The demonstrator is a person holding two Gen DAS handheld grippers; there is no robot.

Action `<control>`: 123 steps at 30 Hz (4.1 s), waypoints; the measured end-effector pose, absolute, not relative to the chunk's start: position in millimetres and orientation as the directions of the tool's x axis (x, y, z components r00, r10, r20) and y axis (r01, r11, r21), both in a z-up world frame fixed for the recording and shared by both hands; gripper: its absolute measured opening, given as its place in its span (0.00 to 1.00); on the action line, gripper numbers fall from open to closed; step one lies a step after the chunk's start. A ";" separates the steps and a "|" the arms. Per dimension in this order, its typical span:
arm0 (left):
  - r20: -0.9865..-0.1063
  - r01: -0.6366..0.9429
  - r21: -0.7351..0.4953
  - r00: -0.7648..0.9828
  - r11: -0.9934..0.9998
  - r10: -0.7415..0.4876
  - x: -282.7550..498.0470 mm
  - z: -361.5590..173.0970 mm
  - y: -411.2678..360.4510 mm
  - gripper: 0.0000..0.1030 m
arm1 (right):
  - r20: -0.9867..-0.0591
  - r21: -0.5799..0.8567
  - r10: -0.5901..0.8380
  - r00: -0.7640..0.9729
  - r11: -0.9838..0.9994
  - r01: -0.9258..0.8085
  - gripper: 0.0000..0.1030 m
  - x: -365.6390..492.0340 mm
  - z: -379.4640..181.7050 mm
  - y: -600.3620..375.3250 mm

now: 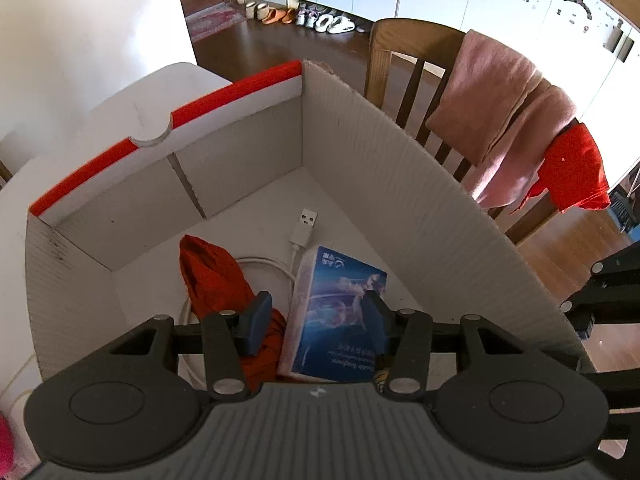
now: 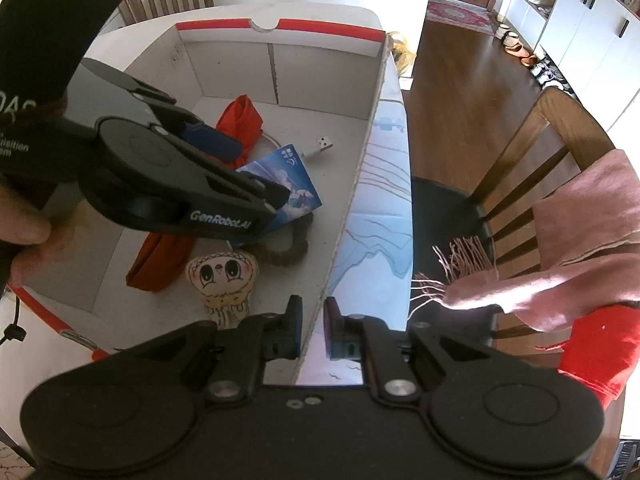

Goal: Organize objects
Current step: 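Carry the blue tissue box into the box and open the left gripper, then return the left tool to the pile and reach for the pink fleece cloth, then grasp the pink fleece cloth with the left gripper and lift it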

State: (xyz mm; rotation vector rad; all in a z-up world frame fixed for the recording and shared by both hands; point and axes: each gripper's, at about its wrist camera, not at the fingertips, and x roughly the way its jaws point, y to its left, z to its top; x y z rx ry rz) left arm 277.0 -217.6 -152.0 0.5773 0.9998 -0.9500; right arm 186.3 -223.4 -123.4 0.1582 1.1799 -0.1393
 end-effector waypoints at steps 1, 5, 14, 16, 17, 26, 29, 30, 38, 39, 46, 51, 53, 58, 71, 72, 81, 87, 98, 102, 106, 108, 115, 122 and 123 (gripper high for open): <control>-0.893 0.870 -0.012 0.212 0.493 -0.396 277.6 -152.4 -218.0 0.48 | -0.927 0.053 -0.023 0.375 0.980 0.192 0.09 186.3 -123.5 -224.0; -0.888 0.864 -0.021 0.215 0.503 -0.406 276.8 -148.5 -212.7 0.47 | -0.926 0.056 -0.021 0.377 0.980 0.192 0.10 186.1 -123.7 -224.4; -0.859 0.834 -0.067 0.232 0.548 -0.457 277.5 -125.8 -182.2 0.48 | -0.924 0.060 -0.018 0.382 0.980 0.190 0.10 184.8 -124.9 -224.6; -0.848 0.827 -0.076 0.241 0.557 -0.473 275.7 -117.5 -172.8 0.48 | -0.924 0.059 -0.018 0.381 0.980 0.188 0.10 184.8 -124.6 -224.4; -0.842 0.825 -0.080 0.245 0.560 -0.481 274.9 -113.4 -168.5 0.48 | -0.924 0.057 -0.019 0.381 0.981 0.186 0.10 185.0 -124.5 -224.2; -0.784 0.806 -0.115 0.285 0.580 -0.551 259.8 -77.1 -125.0 0.48 | -0.926 0.037 -0.034 0.376 0.983 0.180 0.10 186.5 -125.2 -220.2; -0.766 0.802 -0.124 0.297 0.584 -0.570 253.1 -69.5 -109.6 0.48 | -0.928 0.030 -0.041 0.370 0.982 0.185 0.09 187.5 -125.7 -220.0; -0.761 0.801 -0.124 0.302 0.586 -0.574 250.9 -67.0 -103.7 0.48 | -0.929 0.027 -0.044 0.368 0.982 0.187 0.09 187.4 -125.8 -219.6; -0.732 0.754 -0.153 0.348 0.639 -0.586 246.9 -56.3 -44.3 0.53 | -0.934 0.011 -0.062 0.352 0.980 0.200 0.08 188.0 -126.5 -216.2; -0.730 0.742 -0.153 0.360 0.653 -0.581 247.3 -56.3 -34.9 0.54 | -0.935 0.010 -0.063 0.350 0.979 0.203 0.08 187.9 -126.9 -215.9; -0.732 0.657 -0.149 0.430 0.739 -0.529 255.1 -62.5 26.4 0.65 | -0.943 -0.006 -0.077 0.323 0.976 0.217 0.08 187.3 -132.9 -211.4; -0.745 0.569 -0.153 0.471 0.808 -0.473 267.4 -70.7 70.5 0.75 | -0.947 -0.011 -0.084 0.311 0.973 0.229 0.08 188.1 -135.4 -210.2; -0.748 0.532 -0.148 0.491 0.834 -0.446 272.0 -73.6 88.4 0.76 | -0.948 -0.015 -0.088 0.307 0.972 0.233 0.08 188.9 -135.7 -209.7; -0.752 0.446 -0.141 0.533 0.884 -0.388 286.1 -78.8 130.6 0.83 | -0.949 -0.027 -0.099 0.301 0.971 0.236 0.08 190.5 -135.1 -208.0; -0.764 0.274 -0.067 0.605 0.959 -0.226 332.6 -97.9 199.1 1.00 | -0.952 -0.045 -0.115 0.284 0.970 0.240 0.08 194.3 -135.7 -206.7; -0.767 0.267 -0.055 0.606 0.962 -0.212 337.4 -101.1 202.3 1.00 | -0.952 -0.046 -0.115 0.282 0.970 0.240 0.08 194.9 -136.0 -207.1; -0.834 0.226 -0.002 0.537 0.974 -0.126 373.5 -137.6 224.4 1.00 | -0.955 -0.052 -0.120 0.271 0.969 0.243 0.08 198.6 -137.8 -208.4; -0.867 0.218 -0.020 0.482 0.976 -0.126 385.6 -163.6 229.1 1.00 | -0.957 -0.056 -0.122 0.262 0.968 0.245 0.08 200.6 -138.1 -208.4; -0.901 0.166 -0.009 0.427 0.986 -0.080 397.0 -196.3 236.0 1.00 | -0.959 -0.062 -0.126 0.253 0.967 0.247 0.08 202.1 -139.9 -208.4; -0.897 0.159 -0.008 0.434 0.987 -0.078 396.3 -196.5 235.2 1.00 | -0.959 -0.066 -0.131 0.252 0.966 0.249 0.07 202.6 -140.6 -208.3; -0.894 0.155 -0.001 0.443 0.988 -0.071 394.9 -197.1 233.9 1.00 | -0.958 -0.069 -0.134 0.253 0.966 0.251 0.06 202.2 -140.9 -208.4; -0.891 0.151 -0.005 0.449 0.988 -0.073 396.6 -196.9 235.6 0.96 | -0.958 -0.067 -0.132 0.255 0.966 0.251 0.06 201.9 -141.1 -208.6; -0.870 0.147 -0.021 0.485 0.989 -0.090 386.9 -186.8 238.2 0.49 | -0.958 -0.067 -0.133 0.255 0.966 0.250 0.06 202.0 -140.8 -208.4; -0.848 0.145 -0.017 0.522 0.989 -0.091 378.9 -170.2 242.5 0.20 | -0.956 -0.064 -0.130 0.261 0.966 0.249 0.06 201.9 -140.3 -208.9; -0.844 0.144 -0.021 0.528 0.989 -0.095 376.5 -166.2 242.5 0.20 | -0.956 -0.064 -0.131 0.262 0.966 0.249 0.06 202.0 -140.4 -208.7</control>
